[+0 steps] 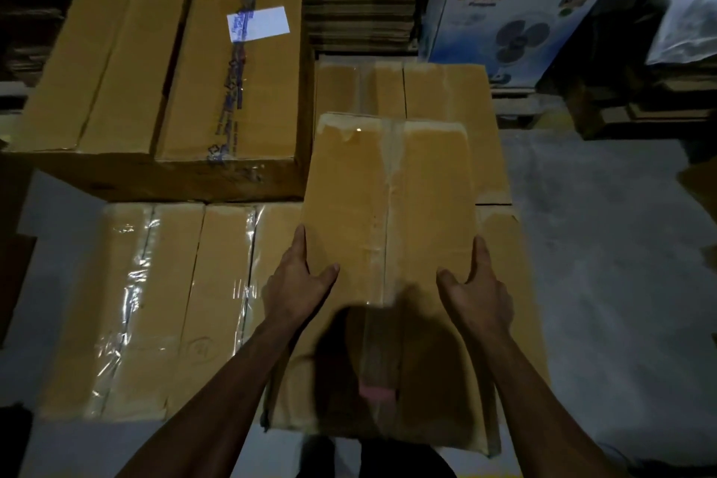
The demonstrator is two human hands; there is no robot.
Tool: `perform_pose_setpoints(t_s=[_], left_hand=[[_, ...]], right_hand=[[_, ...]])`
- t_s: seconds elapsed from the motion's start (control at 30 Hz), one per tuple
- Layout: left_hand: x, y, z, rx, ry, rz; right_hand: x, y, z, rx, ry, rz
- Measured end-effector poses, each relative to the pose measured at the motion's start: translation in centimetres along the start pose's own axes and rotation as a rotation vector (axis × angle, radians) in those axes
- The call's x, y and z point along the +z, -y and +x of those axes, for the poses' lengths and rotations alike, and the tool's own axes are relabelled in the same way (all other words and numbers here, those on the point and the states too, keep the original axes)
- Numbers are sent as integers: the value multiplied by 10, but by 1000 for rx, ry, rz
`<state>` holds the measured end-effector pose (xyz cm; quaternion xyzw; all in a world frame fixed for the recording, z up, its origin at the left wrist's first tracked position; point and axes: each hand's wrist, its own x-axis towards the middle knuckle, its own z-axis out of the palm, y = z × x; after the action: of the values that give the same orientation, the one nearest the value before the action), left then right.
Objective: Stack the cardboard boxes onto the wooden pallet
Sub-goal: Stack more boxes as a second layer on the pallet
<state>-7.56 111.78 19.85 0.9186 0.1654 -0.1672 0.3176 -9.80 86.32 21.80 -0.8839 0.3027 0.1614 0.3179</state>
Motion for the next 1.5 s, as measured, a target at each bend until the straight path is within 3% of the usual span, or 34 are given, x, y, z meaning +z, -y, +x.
perform_pose_setpoints(t_s=[0.37, 0.67, 1.13, 1.23, 1.4, 1.5], left_hand=[[1, -56, 130, -20, -187, -116], [-10, -96, 241, 86, -301, -239], [-3, -85, 357, 133, -407, -206], [-3, -80, 377, 178, -363, -93], [8, -66, 391, 272, -329, 439], [10, -61, 396, 283, -343, 476]], right_hand=[[-9, 78, 137, -155, -67, 83], [2, 136, 240, -287, -189, 211], [55, 185, 341, -395, -239, 203], [64, 193, 357, -382, -240, 77], [75, 206, 386, -367, -231, -88], [77, 213, 391, -352, -209, -138]])
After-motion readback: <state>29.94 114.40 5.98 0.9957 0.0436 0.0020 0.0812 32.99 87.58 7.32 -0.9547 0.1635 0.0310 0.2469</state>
